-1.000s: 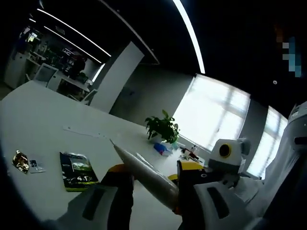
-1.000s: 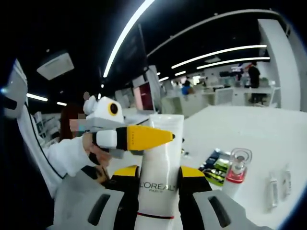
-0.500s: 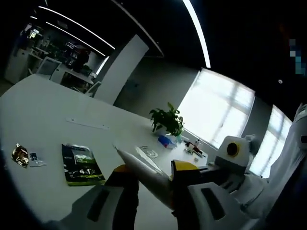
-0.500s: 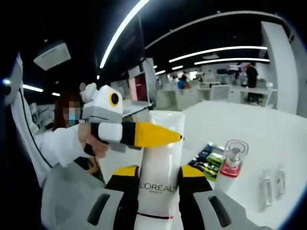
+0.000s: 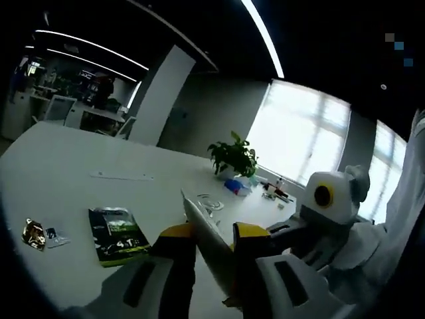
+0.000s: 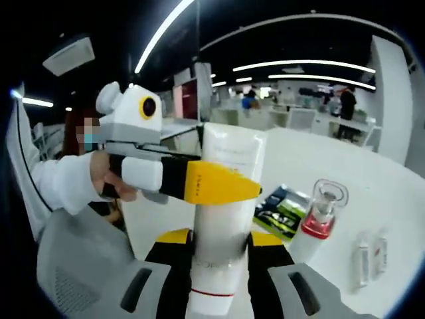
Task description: Arrange the skincare products in the storage area until every visible bottle or jar stands upright without overlapping.
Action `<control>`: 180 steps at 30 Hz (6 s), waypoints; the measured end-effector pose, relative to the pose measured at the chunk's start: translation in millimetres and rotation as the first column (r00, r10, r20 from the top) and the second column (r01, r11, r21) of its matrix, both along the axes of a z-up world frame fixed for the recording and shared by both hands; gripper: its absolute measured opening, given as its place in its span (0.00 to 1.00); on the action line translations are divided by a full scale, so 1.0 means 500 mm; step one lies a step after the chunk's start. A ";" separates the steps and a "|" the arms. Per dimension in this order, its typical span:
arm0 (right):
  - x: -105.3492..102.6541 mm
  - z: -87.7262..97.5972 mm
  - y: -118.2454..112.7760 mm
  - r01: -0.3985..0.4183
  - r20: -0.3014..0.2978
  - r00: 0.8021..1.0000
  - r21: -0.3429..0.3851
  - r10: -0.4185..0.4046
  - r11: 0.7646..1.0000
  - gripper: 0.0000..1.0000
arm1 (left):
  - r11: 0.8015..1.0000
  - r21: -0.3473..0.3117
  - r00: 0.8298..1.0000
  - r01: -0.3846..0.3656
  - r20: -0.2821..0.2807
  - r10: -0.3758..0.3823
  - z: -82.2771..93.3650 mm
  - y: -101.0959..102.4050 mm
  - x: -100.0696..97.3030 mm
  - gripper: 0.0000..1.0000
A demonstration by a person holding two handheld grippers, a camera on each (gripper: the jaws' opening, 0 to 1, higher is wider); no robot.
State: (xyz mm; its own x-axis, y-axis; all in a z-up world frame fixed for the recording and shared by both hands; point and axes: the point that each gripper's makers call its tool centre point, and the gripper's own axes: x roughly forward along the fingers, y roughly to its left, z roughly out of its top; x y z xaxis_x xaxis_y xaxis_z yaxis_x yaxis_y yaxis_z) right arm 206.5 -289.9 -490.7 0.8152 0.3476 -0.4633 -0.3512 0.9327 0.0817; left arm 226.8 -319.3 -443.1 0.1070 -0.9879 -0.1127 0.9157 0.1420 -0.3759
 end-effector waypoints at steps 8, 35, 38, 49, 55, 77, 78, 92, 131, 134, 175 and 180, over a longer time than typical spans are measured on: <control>-0.001 -0.025 -0.007 0.019 -0.033 0.999 0.008 -0.019 1.000 0.24 | 0.998 0.014 0.993 0.061 0.097 -0.062 -0.010 -0.012 -0.015 0.16; -0.006 -0.080 -0.001 -0.007 -0.083 0.997 0.001 0.007 1.000 0.24 | 0.978 0.130 0.933 0.163 0.301 -0.195 -0.057 -0.010 -0.038 0.15; -0.010 -0.089 0.001 -0.012 -0.093 0.996 -0.008 0.011 1.000 0.24 | 0.973 0.156 0.927 0.170 0.308 -0.211 -0.066 -0.008 -0.040 0.15; -0.015 -0.090 -0.002 -0.023 -0.078 0.997 -0.012 0.022 1.000 0.21 | 0.967 0.156 0.915 0.204 0.321 -0.245 -0.061 -0.011 -0.063 0.09; -0.015 -0.089 0.002 -0.033 -0.074 0.997 -0.007 0.032 0.999 0.21 | 0.961 0.162 0.907 0.223 0.328 -0.266 -0.063 -0.002 -0.061 0.09; -0.015 -0.117 0.020 -0.109 -0.087 0.991 -0.097 0.101 0.989 0.20 | 0.958 0.106 0.881 0.267 0.377 -0.287 -0.033 0.006 -0.084 0.15; -0.015 -0.117 0.019 -0.110 -0.086 0.991 -0.104 0.101 0.989 0.19 | 0.961 0.087 0.891 0.263 0.361 -0.276 -0.025 0.007 -0.082 0.18; -0.025 -0.123 0.019 -0.130 -0.104 0.988 -0.132 0.117 0.983 0.12 | 0.938 0.169 0.860 0.302 0.376 -0.344 -0.051 0.051 -0.070 0.19; -0.010 0.096 0.043 -0.607 -0.264 0.795 -0.339 0.546 0.719 0.10 | 0.823 0.495 0.818 0.278 0.328 -0.473 -0.182 0.088 -0.057 0.18; -0.002 0.083 0.054 -0.644 -0.307 0.765 -0.329 0.567 0.691 0.10 | 0.805 0.528 0.809 0.270 0.330 -0.487 -0.196 0.095 -0.053 0.17; 0.118 0.068 -0.057 -0.695 -0.365 0.718 -0.330 0.593 0.639 0.00 | 0.841 0.531 0.916 0.102 0.280 -0.288 -0.231 -0.005 0.068 0.14; 0.125 0.068 -0.068 -0.706 -0.360 0.708 -0.327 0.608 0.628 0.00 | 0.848 0.523 0.922 0.084 0.281 -0.265 -0.230 -0.015 0.071 0.13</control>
State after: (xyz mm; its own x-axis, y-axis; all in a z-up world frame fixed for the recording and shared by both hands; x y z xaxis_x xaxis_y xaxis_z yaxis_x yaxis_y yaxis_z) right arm 268.8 -324.1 -456.6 0.3188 0.4887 -0.8121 -0.9050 0.4117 -0.1075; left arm 262.5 -326.9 -558.3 0.0577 -0.8144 -0.5774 0.9983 0.0502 0.0290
